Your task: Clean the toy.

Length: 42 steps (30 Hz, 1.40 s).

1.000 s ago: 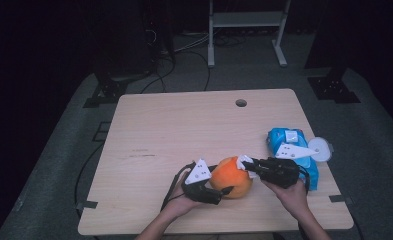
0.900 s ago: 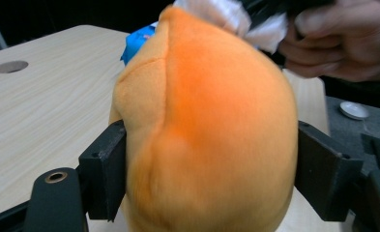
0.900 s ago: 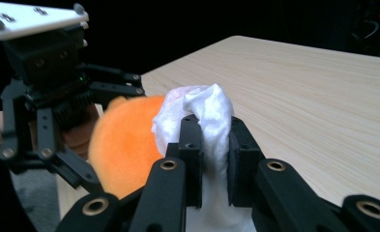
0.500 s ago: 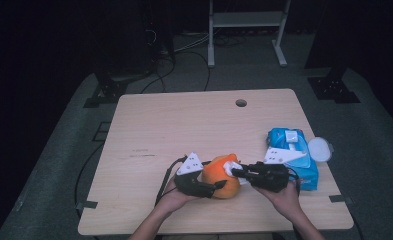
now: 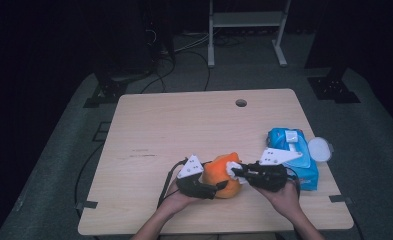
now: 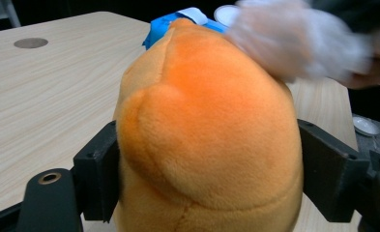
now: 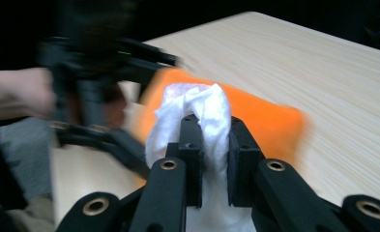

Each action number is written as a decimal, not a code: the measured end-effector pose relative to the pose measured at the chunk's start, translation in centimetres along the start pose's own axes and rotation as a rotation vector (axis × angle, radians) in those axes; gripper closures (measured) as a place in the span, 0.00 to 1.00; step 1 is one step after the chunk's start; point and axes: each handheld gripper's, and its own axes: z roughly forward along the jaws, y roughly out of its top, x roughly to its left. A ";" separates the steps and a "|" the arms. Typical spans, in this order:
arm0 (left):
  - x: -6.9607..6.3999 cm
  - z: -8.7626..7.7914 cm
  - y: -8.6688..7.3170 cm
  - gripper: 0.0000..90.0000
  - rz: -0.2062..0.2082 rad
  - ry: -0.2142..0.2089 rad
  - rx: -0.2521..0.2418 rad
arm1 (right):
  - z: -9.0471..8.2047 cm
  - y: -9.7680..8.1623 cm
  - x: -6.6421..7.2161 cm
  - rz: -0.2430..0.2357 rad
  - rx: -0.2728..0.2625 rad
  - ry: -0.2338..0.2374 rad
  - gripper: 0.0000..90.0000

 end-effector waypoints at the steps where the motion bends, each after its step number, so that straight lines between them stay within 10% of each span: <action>1: -0.1 0.1 0.0 0.22 -0.004 -0.004 0.001 | -0.2 -0.3 -0.6 0.023 -0.001 -0.010 0.88; 9: -0.5 0.4 0.2 0.23 0.016 0.009 0.012 | -0.2 -0.5 0.6 0.031 -0.026 0.047 0.88; 12: -0.8 0.3 0.1 0.24 0.046 0.001 0.018 | 1.0 0.4 2.5 -0.065 -0.006 0.058 0.88; 20: -0.8 0.2 0.3 0.23 0.082 -0.002 0.022 | -1.7 -1.3 -2.2 0.066 -0.021 -0.067 0.88; 27: -2.1 0.5 0.9 0.28 0.148 0.033 0.046 | -0.2 0.1 1.7 -0.047 -0.020 0.025 0.88; 33: -1.8 0.3 0.7 0.24 0.163 0.011 0.038 | -1.2 -0.5 -0.5 -0.011 -0.014 -0.042 0.88; 35: -1.4 0.5 0.8 0.16 0.101 -0.011 0.020 | -1.6 -1.0 -0.9 0.002 -0.013 -0.052 0.88; 38: -1.2 0.6 0.8 0.16 0.073 -0.017 0.022 | -1.6 -1.0 0.2 -0.016 -0.018 -0.043 0.88; 42: -2.3 1.0 0.6 0.24 0.142 -0.021 0.031 | 0.0 0.3 2.8 -0.075 -0.027 0.047 0.88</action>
